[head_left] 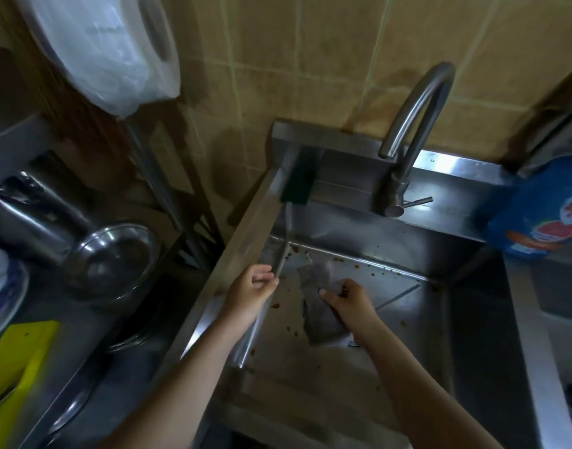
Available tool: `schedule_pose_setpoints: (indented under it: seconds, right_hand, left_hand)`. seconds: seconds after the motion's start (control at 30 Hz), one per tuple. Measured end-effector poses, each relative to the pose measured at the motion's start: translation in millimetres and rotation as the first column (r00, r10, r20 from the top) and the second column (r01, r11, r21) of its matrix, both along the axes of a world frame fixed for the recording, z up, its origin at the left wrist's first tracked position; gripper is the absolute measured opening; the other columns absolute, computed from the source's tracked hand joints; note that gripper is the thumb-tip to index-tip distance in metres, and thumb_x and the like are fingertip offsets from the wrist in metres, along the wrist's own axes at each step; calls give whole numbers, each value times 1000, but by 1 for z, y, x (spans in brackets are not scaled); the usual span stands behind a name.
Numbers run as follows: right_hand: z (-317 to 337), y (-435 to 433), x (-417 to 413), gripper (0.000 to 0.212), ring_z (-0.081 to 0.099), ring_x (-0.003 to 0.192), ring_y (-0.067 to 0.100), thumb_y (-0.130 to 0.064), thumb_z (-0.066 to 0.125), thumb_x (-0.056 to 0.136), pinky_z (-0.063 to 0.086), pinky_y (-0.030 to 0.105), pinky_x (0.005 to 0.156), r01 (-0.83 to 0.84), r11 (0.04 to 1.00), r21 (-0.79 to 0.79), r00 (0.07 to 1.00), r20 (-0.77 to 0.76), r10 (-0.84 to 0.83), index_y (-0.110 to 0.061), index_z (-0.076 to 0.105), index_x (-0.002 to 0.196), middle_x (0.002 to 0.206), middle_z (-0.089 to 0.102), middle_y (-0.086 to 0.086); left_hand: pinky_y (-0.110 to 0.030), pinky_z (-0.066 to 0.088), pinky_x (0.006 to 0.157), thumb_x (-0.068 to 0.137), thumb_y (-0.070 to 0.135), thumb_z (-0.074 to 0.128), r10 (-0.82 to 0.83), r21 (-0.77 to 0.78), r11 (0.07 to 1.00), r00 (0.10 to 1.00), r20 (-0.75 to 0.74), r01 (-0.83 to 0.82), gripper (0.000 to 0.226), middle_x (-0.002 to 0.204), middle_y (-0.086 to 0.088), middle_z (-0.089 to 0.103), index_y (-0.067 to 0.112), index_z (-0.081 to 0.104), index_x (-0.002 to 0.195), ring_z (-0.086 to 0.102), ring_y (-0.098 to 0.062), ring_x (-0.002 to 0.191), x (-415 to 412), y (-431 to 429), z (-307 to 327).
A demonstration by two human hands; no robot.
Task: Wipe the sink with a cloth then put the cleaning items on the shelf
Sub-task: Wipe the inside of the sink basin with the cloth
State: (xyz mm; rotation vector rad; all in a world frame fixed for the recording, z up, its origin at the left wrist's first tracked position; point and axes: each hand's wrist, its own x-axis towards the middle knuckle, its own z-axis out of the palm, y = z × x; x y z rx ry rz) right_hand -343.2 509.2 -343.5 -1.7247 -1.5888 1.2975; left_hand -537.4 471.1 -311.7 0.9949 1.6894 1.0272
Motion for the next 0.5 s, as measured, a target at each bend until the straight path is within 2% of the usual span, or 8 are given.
schedule_pose_setpoints:
  seconds: [0.07, 0.17, 0.27, 0.4, 0.47, 0.5]
  right_hand:
    - [-21, 9, 8, 19, 59, 83, 21, -29, 63, 87, 41, 25, 65, 33, 997, -76, 999, -16, -34, -17, 52, 96, 80, 59, -3]
    - [-50, 22, 19, 22, 58, 92, 25, -29, 61, 88, 45, 32, 77, 87, 981, -176, 995, -27, -93, -17, 51, 104, 88, 58, 0]
    - [-71, 31, 28, 33, 56, 93, 27, -26, 63, 87, 47, 41, 85, 141, 964, -224, 990, 13, -142, -12, 51, 114, 99, 57, 6]
    - [-96, 36, 32, 41, 54, 99, 29, -26, 63, 87, 46, 45, 90, 172, 946, -274, 985, 62, -161, -12, 47, 122, 110, 56, 12]
    - [-109, 37, 28, 44, 53, 106, 31, -26, 62, 88, 44, 49, 96, 155, 941, -301, 988, 53, -146, -13, 45, 126, 115, 54, 12]
    - [-115, 39, 26, 45, 52, 105, 29, -27, 62, 88, 44, 47, 95, 139, 943, -303, 990, 54, -128, -13, 45, 127, 114, 54, 10]
  left_hand:
    - [-11, 43, 70, 86, 11, 61, 27, -15, 1000, 999, -19, -28, 21, 96, 3, 60, 16, 54, 105, 57, -8, 89, 9, 7, -16]
    - [-8, 45, 66, 86, 5, 60, 42, -38, 998, 999, -11, -43, 19, 95, 0, 59, 14, 54, 102, 57, -9, 88, 22, 18, -46]
    - [-11, 45, 73, 86, 3, 59, 0, -98, 995, 1000, -7, -1, 20, 98, -3, 58, 12, 54, 104, 57, -12, 93, 32, 30, -77]
    - [-29, 44, 84, 86, 3, 59, -29, -177, 984, 995, -98, 11, 20, 102, -11, 60, 6, 55, 105, 59, -24, 99, 36, 47, -116]
    - [-25, 42, 81, 86, 5, 60, -67, -216, 976, 985, -159, 32, 24, 106, -14, 61, 3, 55, 109, 60, -23, 98, 36, 52, -134]
    - [-20, 41, 80, 86, 6, 60, -91, -230, 972, 980, -177, 49, 25, 108, -13, 61, 2, 55, 110, 59, -19, 97, 35, 55, -143]
